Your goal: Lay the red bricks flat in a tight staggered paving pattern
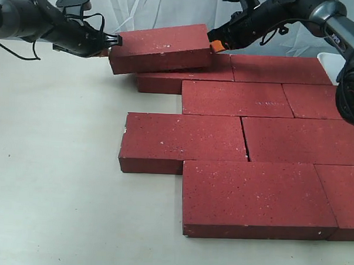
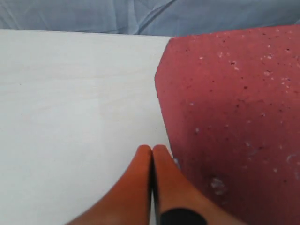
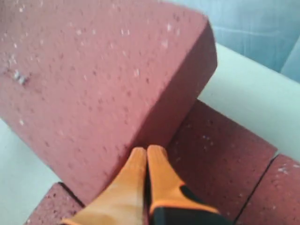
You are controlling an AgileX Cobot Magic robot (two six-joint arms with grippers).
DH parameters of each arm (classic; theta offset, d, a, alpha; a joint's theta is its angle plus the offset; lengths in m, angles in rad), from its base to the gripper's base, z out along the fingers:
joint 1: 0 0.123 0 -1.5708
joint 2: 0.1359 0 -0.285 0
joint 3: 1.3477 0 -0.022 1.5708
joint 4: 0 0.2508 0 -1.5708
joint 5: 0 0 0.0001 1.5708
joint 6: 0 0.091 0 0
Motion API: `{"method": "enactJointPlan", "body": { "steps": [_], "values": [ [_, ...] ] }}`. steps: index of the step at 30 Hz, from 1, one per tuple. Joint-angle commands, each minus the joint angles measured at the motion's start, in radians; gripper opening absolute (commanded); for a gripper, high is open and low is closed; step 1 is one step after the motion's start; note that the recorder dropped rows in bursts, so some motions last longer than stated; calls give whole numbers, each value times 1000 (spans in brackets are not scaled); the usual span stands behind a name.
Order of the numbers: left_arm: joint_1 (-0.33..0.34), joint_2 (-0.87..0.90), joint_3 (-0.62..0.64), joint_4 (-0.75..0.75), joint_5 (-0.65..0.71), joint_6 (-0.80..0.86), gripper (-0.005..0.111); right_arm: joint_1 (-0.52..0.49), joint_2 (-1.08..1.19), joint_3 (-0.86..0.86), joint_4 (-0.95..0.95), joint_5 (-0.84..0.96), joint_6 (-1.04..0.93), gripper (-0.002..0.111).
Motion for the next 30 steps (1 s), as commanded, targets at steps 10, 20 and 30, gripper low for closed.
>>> {"method": "enactJointPlan", "body": {
  "steps": [10,20,30],
  "values": [
    [5,-6,-7,-35,123,37,0,79,28,-7,51,-37,116,-1],
    [53,-106,27,56,364,34,0,145,18,-7,67,128,134,-1],
    [95,-207,170,116,432,37,0,215,-6,-7,95,210,164,-1]
  ]
}}
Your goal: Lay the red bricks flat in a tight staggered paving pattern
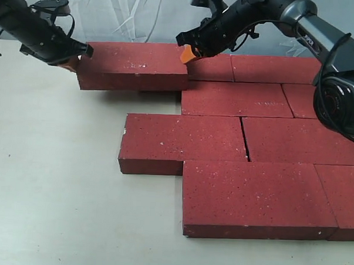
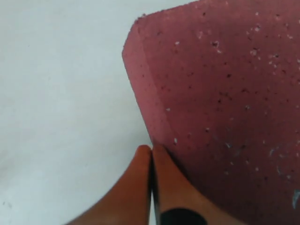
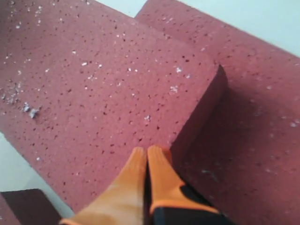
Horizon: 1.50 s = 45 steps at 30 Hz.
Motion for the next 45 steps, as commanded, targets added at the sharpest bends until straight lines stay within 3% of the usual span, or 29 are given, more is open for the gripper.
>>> {"method": "enactJointPlan", "body": {
  "steps": [1,13,23,30,45],
  "values": [
    [3,-66,67,-64,61,3,0,83,-6,6,99,77,23,-1],
    [48,-114,162,-1,109,27,0,161,-6,6,27,77,120,-1],
    [130,-119,171,39,26,-79,0,115,-71,6,-5,77,139,-1],
    [128,-119,245,22,-98,-81,0,110,-71,6,-297,75,279,-1],
    [97,-119,258,-52,-135,-3,0,115,-62,11,-460,73,381,-1]
  ]
}}
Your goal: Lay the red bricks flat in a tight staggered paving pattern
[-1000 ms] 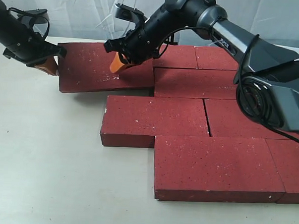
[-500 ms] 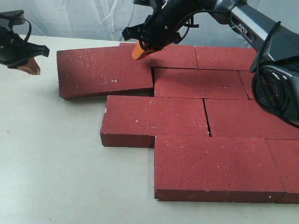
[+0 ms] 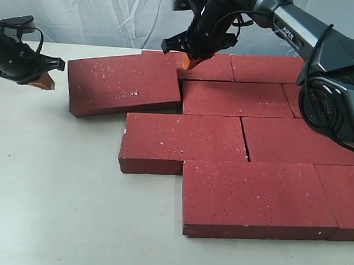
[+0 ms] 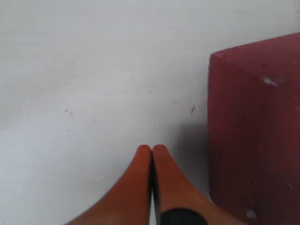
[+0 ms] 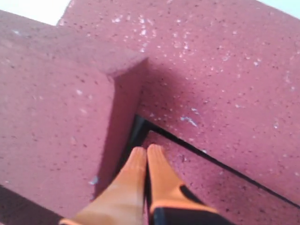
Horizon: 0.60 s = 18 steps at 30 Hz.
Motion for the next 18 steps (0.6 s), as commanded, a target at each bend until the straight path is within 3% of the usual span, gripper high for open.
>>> {"method": "enactJointPlan", "body": {
  "steps": [1,5,18],
  "values": [
    [-12,-11,3,-20,-16,11,0,7,21,11,-6,17,16,-1],
    [-12,-11,3,-20,-26,13,0,38,55,12,86,-6,0,-1],
    [-12,11,3,-11,-43,13,0,87,45,12,26,4,0,-1]
  ]
}}
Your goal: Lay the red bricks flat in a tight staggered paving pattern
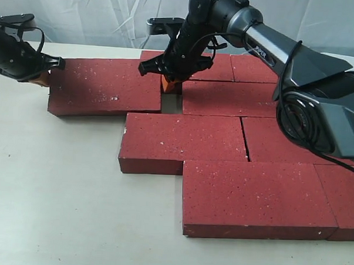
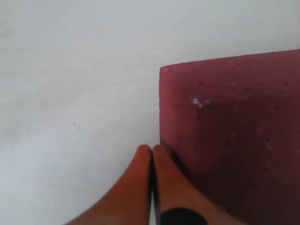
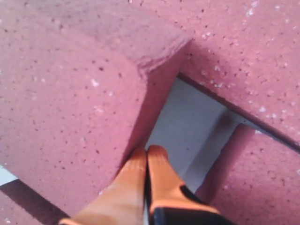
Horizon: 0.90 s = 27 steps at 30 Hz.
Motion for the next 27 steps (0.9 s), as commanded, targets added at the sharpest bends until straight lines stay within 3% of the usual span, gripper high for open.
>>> {"method": "enactJointPlan", "body": {
  "steps": [1,6,17,27],
  "values": [
    [-2,10,3,-6,-10,2,0,4,-16,0,-77,8,-7,-1],
    [19,12,3,43,-46,-13,0,4,-16,0,-126,23,-5,-1],
    [51,10,3,50,-73,-32,0,59,-14,5,118,-85,-106,-1],
    [51,10,3,50,-97,-32,0,74,-14,5,-90,-67,-86,-1]
  ]
}}
